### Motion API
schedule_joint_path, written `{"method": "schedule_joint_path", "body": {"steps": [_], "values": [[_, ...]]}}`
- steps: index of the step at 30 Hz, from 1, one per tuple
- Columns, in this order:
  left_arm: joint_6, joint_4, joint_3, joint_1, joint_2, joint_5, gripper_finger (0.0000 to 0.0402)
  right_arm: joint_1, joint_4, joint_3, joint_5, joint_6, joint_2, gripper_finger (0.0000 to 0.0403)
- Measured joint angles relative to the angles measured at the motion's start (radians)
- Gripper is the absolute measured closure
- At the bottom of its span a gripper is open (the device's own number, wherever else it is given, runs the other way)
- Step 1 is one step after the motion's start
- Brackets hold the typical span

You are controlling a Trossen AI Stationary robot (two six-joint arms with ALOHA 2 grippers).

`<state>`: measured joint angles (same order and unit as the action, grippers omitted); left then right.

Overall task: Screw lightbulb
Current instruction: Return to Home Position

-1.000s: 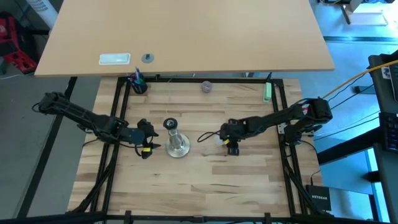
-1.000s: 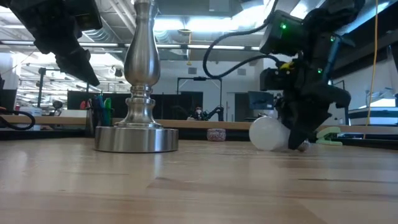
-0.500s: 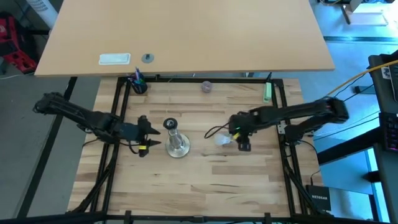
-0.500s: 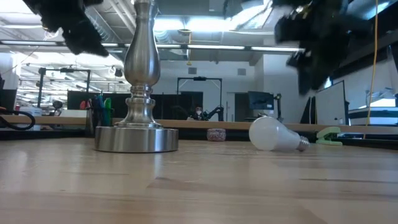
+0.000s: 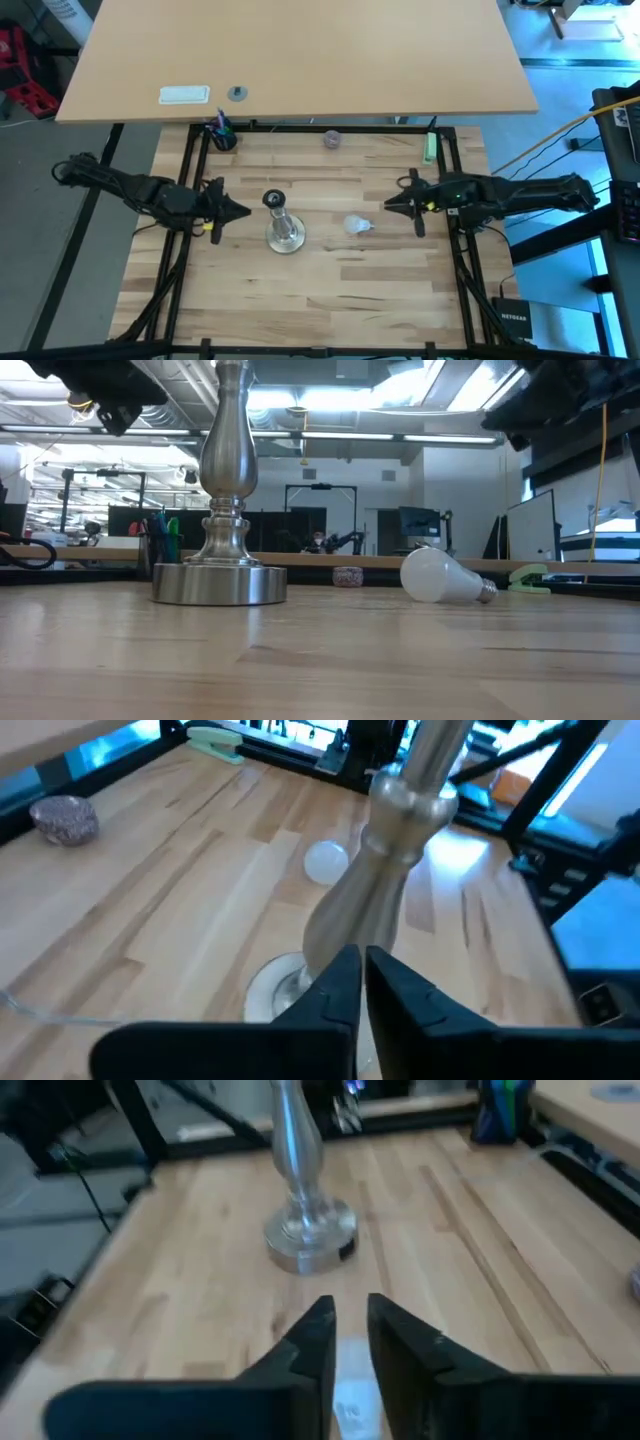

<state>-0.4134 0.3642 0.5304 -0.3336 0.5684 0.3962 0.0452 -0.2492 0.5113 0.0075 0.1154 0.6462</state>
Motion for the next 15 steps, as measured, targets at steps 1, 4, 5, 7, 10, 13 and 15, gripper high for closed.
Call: {"method": "schedule_joint_path", "body": {"steps": [1,4,5,7,10,13,15], "values": [[-0.019,-0.005,0.0,0.0,-0.001,0.0,0.039,0.0,0.011,-0.009,-0.004,0.012,-0.024,0.0341],[0.04,-0.026,-0.011,-0.004,0.008,0.001,0.0379,0.0,0.023,-0.027,-0.01,-0.006,-0.071,0.0323],[0.097,-0.049,-0.031,-0.007,0.009,0.0,0.0376,0.0,0.017,-0.035,-0.018,-0.036,-0.082,0.0319],[0.197,-0.142,-0.086,-0.006,0.002,-0.009,0.0372,0.0,0.027,-0.061,-0.064,-0.076,-0.107,0.0315],[0.299,-0.349,-0.183,0.02,-0.05,-0.097,0.0371,-0.002,0.101,-0.126,-0.137,-0.117,-0.16,0.0313],[0.331,-0.456,-0.281,0.055,-0.13,-0.18,0.0371,-0.014,0.22,-0.204,-0.143,-0.116,-0.215,0.0313],[0.346,-0.508,-0.332,0.081,-0.182,-0.185,0.0371,-0.04,0.265,-0.242,-0.141,-0.109,-0.249,0.0313]]}}
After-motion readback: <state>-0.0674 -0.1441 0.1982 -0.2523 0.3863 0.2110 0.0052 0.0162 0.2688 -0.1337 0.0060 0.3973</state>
